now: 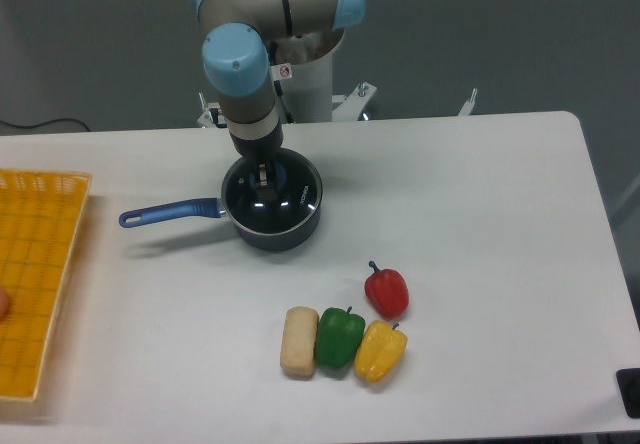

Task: Open the lid
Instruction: 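Lift the glass lid up off the saucepan by its knob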

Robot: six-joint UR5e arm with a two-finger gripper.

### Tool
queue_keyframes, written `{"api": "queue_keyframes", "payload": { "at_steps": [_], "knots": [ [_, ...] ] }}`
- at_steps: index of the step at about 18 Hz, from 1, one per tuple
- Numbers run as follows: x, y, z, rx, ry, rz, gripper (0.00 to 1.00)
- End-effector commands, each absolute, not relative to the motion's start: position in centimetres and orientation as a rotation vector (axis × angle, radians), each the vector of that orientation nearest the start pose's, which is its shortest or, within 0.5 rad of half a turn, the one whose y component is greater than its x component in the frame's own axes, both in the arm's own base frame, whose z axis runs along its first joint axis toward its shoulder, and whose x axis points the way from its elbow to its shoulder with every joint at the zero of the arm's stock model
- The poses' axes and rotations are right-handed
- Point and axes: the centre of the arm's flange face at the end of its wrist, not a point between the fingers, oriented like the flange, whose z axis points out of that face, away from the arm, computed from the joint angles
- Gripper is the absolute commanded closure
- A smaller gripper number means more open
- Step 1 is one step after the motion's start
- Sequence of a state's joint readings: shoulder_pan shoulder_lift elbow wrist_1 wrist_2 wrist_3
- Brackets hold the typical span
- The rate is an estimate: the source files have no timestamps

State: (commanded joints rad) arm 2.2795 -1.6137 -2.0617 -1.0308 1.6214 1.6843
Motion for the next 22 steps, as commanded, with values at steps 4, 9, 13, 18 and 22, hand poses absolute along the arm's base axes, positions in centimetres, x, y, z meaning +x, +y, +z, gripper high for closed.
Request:
{"api": "queue_keyframes", "payload": {
  "at_steps": [4,9,13,18,22],
  "knots": [
    [-20.1,43.0,29.0,-2.814,1.490,0.042,0.43],
    [-20.5,43.2,29.5,-2.809,1.492,0.055,0.45],
    [-20.6,43.3,29.8,-2.809,1.487,0.062,0.48],
    [-20.7,43.3,30.0,-2.809,1.489,0.071,0.49],
    [-21.5,43.6,31.3,-2.825,1.487,0.047,0.49]
  ]
}}
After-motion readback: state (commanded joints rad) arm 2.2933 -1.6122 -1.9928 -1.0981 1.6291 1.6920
